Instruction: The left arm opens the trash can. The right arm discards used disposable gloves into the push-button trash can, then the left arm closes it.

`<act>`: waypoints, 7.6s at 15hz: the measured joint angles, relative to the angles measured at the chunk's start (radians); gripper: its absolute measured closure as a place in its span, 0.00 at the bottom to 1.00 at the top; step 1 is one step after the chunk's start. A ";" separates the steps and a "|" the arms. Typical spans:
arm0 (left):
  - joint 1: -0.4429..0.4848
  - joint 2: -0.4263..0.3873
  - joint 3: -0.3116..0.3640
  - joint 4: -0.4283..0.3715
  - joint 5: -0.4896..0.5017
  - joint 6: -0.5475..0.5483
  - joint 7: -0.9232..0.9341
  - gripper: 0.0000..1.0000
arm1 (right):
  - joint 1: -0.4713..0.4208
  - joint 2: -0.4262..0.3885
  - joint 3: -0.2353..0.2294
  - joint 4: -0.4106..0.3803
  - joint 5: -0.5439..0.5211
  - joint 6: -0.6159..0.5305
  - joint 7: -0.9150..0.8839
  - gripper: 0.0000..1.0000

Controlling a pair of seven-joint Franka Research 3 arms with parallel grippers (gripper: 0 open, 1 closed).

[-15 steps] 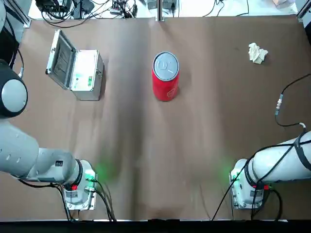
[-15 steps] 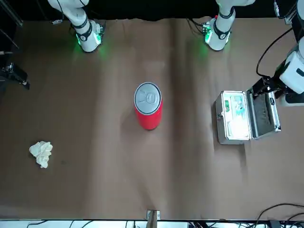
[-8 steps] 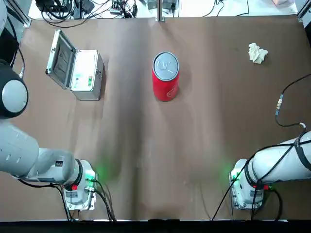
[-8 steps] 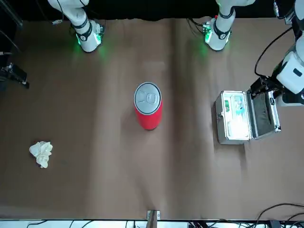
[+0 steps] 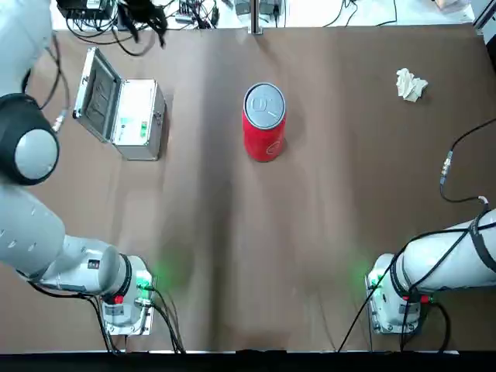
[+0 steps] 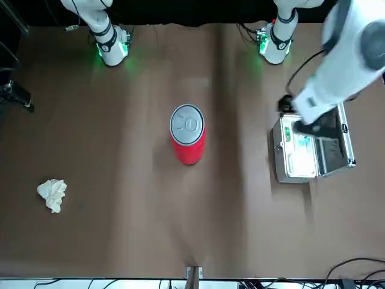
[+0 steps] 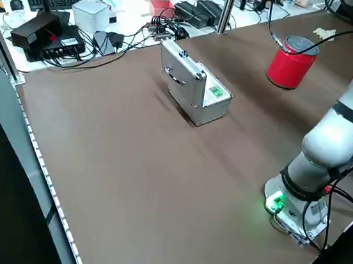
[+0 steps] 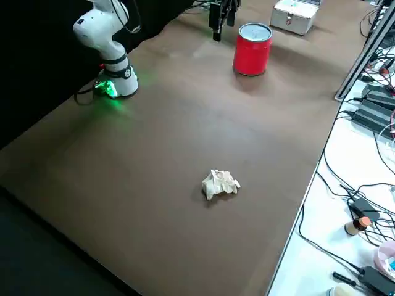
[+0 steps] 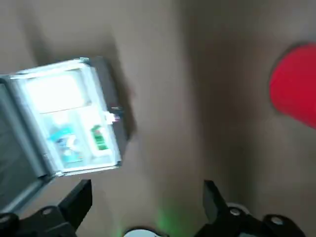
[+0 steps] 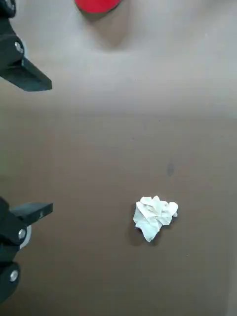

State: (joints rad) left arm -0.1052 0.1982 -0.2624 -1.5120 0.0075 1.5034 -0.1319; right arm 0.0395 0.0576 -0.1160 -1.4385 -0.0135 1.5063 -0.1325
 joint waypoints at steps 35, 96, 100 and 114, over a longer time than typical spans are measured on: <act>-0.500 0.402 -0.093 0.124 0.043 0.646 -0.656 0.99 | -0.264 0.809 0.000 -0.023 0.079 0.850 -0.055 0.08; 0.325 -0.031 -0.084 0.149 0.044 -0.090 -0.014 0.00 | 0.470 0.497 0.120 0.065 0.579 0.096 0.546 0.88; 0.344 -0.029 -0.082 0.148 0.043 -0.043 -0.014 0.00 | 0.463 0.518 0.114 0.063 0.649 0.104 0.546 0.88; 0.168 -0.031 0.056 0.149 0.020 -0.014 -0.020 0.00 | 0.446 0.561 0.112 0.058 0.711 0.149 0.548 0.88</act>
State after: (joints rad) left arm 0.0632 0.1674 -0.2066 -1.3634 0.0275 1.4893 -0.1518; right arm 0.4851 0.6183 -0.0040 -1.3802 0.6972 1.6557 0.4150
